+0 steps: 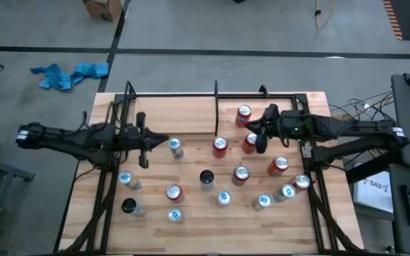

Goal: Place canned beverage on shelf
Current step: Put the red/black soda can on the shelf

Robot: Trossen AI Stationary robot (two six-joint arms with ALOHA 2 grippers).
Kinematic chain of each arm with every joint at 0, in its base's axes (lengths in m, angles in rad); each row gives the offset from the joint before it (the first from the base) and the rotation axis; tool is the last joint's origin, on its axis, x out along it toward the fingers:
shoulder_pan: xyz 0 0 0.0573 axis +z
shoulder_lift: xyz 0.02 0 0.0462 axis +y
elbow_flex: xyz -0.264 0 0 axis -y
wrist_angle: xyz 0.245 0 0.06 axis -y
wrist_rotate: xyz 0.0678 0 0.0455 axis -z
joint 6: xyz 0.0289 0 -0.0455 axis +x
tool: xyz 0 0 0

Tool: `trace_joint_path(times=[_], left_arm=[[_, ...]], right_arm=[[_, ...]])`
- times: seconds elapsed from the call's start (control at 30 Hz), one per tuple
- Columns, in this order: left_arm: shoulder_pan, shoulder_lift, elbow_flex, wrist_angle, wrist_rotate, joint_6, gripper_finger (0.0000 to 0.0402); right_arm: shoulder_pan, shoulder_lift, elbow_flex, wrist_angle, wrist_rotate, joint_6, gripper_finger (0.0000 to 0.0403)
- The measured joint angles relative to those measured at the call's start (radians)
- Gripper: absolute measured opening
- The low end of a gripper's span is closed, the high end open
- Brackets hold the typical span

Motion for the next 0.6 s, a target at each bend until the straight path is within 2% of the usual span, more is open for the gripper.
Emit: trace_joint_path(times=[0.33,0.6], left_arm=[[0.0,0.034,0.005,-0.001,-0.002,-0.005,0.0],[0.0,0.04,0.012,0.007,-0.002,0.025,0.0]], right_arm=[[0.0,0.209,0.225,-0.366,0.007,-0.09,0.0009],[0.0,0.265,0.218,-0.414,0.008,-0.164,0.0009]])
